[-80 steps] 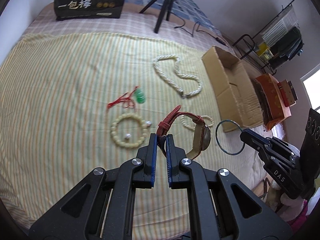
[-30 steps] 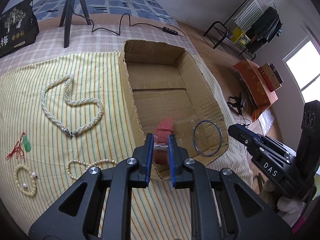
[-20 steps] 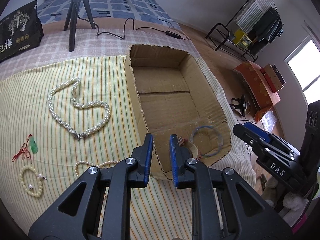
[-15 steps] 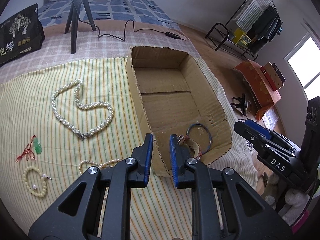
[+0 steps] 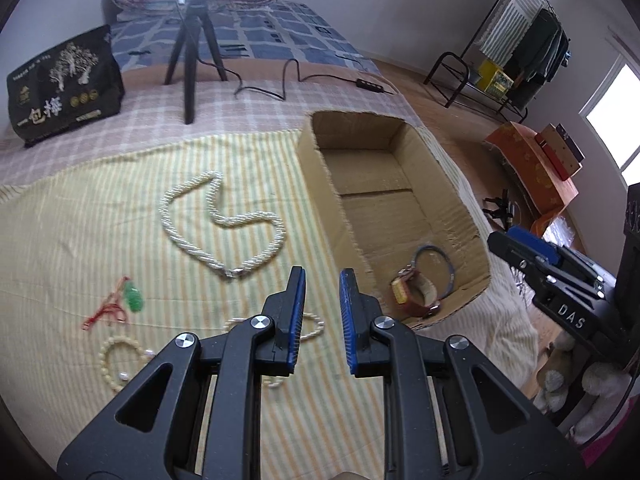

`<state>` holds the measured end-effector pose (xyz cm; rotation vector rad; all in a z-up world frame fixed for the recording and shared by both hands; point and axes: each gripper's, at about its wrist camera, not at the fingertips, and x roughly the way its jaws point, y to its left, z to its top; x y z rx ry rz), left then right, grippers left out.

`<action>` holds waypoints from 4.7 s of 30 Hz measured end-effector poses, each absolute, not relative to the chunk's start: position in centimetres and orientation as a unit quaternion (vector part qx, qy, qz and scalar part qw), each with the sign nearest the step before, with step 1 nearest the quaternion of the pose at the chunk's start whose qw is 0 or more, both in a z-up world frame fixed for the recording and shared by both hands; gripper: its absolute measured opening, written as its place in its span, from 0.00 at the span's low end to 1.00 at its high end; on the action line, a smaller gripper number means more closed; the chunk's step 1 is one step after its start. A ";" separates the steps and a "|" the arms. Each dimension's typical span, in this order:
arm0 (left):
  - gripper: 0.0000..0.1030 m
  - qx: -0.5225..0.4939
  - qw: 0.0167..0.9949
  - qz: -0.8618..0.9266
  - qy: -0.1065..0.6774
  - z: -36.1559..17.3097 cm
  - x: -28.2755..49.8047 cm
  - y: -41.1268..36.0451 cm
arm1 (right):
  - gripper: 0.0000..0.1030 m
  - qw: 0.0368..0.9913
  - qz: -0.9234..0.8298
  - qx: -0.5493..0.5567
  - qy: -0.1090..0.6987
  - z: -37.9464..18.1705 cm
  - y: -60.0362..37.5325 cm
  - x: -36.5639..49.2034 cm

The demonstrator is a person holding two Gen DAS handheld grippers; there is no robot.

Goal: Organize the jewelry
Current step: 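Withdraw both grippers from the box back over the jewelry on the bed, then grasp the pale bead bracelet with the left gripper while the right gripper grasps the pearl strand, then carry the bead bracelet into the box and release while the right gripper releases the pearl strand there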

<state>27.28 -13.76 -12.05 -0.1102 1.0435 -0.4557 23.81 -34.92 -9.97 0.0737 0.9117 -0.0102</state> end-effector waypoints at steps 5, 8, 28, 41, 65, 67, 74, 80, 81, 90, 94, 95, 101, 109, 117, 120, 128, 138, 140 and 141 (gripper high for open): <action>0.34 -0.041 0.852 -0.215 0.476 -11.2 27.0 -10.5 | 0.43 0.907 0.018 0.003 0.421 -9.5 -32.4 23.5; 0.34 -0.043 0.857 -0.195 0.476 -11.0 27.1 -8.0 | 0.59 0.907 0.032 -0.015 0.419 -9.5 -30.7 23.5; 0.34 -0.082 0.830 -0.101 0.543 -16.2 26.3 5.8 | 0.60 0.868 0.163 -0.059 0.465 -11.9 -20.1 23.9; 0.26 -0.088 0.793 -0.116 0.592 -20.2 27.3 4.7 | 0.38 0.814 0.220 -0.083 0.531 -16.5 -17.9 24.7; 0.22 -0.071 0.779 -0.112 0.612 -22.9 28.6 3.3 | 0.22 0.771 0.239 -0.135 0.575 -21.6 -15.0 26.4; 0.22 -0.065 0.781 -0.111 0.611 -23.0 28.5 3.2 | 0.22 0.769 0.236 -0.144 0.576 -21.9 -14.8 26.3; 0.07 -0.061 0.786 -0.103 0.606 -23.1 28.6 3.2 | 0.06 0.772 0.230 -0.154 0.572 -22.0 -14.7 26.3; 0.05 -0.086 0.788 -0.110 0.600 -22.1 28.3 3.7 | 0.03 0.781 0.224 -0.145 0.565 -21.4 -15.1 26.3; 0.05 -0.088 0.789 -0.112 0.597 -21.8 28.2 3.7 | 0.03 0.783 0.223 -0.142 0.563 -21.2 -15.3 26.3; 0.05 -0.108 0.796 -0.152 0.576 -18.7 27.2 2.4 | 0.02 0.807 0.209 -0.121 0.538 -18.7 -16.9 25.9; 0.05 -0.109 0.798 -0.166 0.568 -17.8 27.0 1.2 | 0.02 0.816 0.202 -0.112 0.530 -17.8 -17.5 26.1; 0.05 -0.110 0.800 -0.168 0.566 -17.5 26.8 1.1 | 0.02 0.818 0.201 -0.109 0.527 -17.7 -17.6 26.4; 0.05 -0.118 0.808 -0.182 0.548 -15.7 26.9 0.0 | 0.02 0.836 0.191 -0.084 0.507 -15.5 -19.1 26.6; 0.05 -0.123 0.817 -0.192 0.529 -13.9 26.9 -0.7 | 0.02 0.858 0.185 -0.051 0.476 -12.7 -20.9 26.7; 0.05 -0.130 0.820 -0.203 0.519 -12.9 26.9 -1.5 | 0.02 0.884 0.180 -0.031 0.430 -9.0 -22.0 26.3; 0.05 -0.133 0.822 -0.209 0.513 -12.4 26.9 -2.0 | 0.02 0.893 0.181 -0.024 0.411 -7.5 -22.2 26.2; 0.05 -0.138 0.826 -0.231 0.496 -10.5 27.2 -4.0 | 0.02 0.908 0.179 -0.017 0.379 -4.7 -22.7 26.5; 0.05 -0.146 0.833 -0.261 0.466 -7.7 28.0 -7.2 | 0.02 0.919 0.171 -0.012 0.355 -2.0 -24.5 27.5; 0.05 -0.145 0.833 -0.267 0.462 -7.4 28.2 -8.1 | 0.02 0.922 0.166 -0.015 0.349 -1.2 -25.1 27.9; 0.05 -0.145 0.833 -0.270 0.461 -7.3 28.2 -8.4 | 0.02 0.924 0.164 -0.017 0.346 -0.9 -25.4 27.9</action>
